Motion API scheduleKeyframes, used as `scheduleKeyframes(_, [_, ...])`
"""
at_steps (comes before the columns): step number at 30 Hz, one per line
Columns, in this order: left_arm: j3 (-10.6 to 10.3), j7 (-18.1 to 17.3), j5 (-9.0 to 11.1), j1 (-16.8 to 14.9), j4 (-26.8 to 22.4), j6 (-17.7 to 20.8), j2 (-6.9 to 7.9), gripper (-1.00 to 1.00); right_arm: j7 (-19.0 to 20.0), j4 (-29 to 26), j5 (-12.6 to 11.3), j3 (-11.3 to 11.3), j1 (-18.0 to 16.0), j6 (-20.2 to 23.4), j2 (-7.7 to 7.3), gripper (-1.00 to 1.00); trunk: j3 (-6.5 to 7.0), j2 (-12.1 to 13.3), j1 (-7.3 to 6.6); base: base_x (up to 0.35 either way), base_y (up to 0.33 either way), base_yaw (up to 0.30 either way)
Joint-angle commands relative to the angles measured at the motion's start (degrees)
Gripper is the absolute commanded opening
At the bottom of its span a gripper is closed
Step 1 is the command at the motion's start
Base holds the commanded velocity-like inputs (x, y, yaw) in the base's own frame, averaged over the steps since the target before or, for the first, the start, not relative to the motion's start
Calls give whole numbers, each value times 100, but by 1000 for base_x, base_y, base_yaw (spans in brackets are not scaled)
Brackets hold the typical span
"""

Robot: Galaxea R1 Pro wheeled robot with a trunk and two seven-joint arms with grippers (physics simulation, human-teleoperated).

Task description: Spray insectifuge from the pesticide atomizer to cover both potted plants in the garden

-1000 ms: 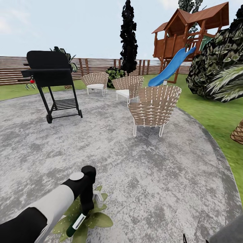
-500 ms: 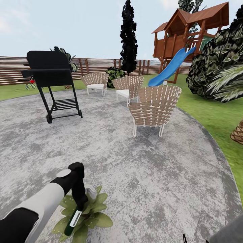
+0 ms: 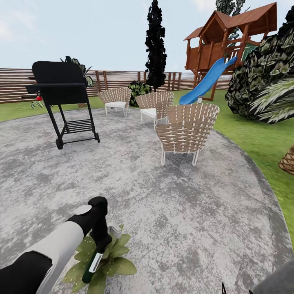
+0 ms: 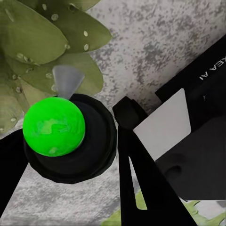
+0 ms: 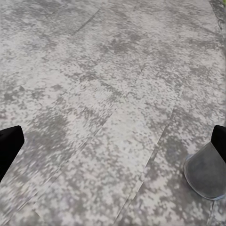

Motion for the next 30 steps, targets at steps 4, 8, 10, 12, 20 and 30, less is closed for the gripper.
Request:
scheduleKeyframes(4, [-11, -56, -46, 18, 67, 55, 3, -100, -37, 7, 60, -24, -4, -16, -1, 100, -5, -2, -1, 0, 0, 0])
scheduleKeyframes(8, [-32, -63, -24, 23, 91, 44, 15, -100, -37, 7, 60, -24, -4, -16, -1, 100, -5, -2, -1, 0, 0, 0])
scheduleKeyframes(10, [-45, -64, -22, 23, 94, 43, 33, -100, -37, 4, 60, -24, -4, -16, -1, 100, -5, -2, -1, 0, 0, 0])
scheduleKeyframes(12, [-49, -62, -22, 28, 145, 43, 89, -100, -37, 5, 60, -24, -4, -16, -1, 100, -5, -2, -1, 0, 0, 0])
scheduleKeyframes(20, [-31, -42, -56, 20, 511, 56, 98, -100, -37, 6, 60, -24, -4, -16, 7, 100, -5, -2, -1, 0, 0, 49])
scheduleKeyframes(30, [-17, -38, -140, -64, 487, 74, 192, -100, -37, 1, 60, -24, -4, -16, 8, 100, -5, -2, -1, 0, 0, 107])
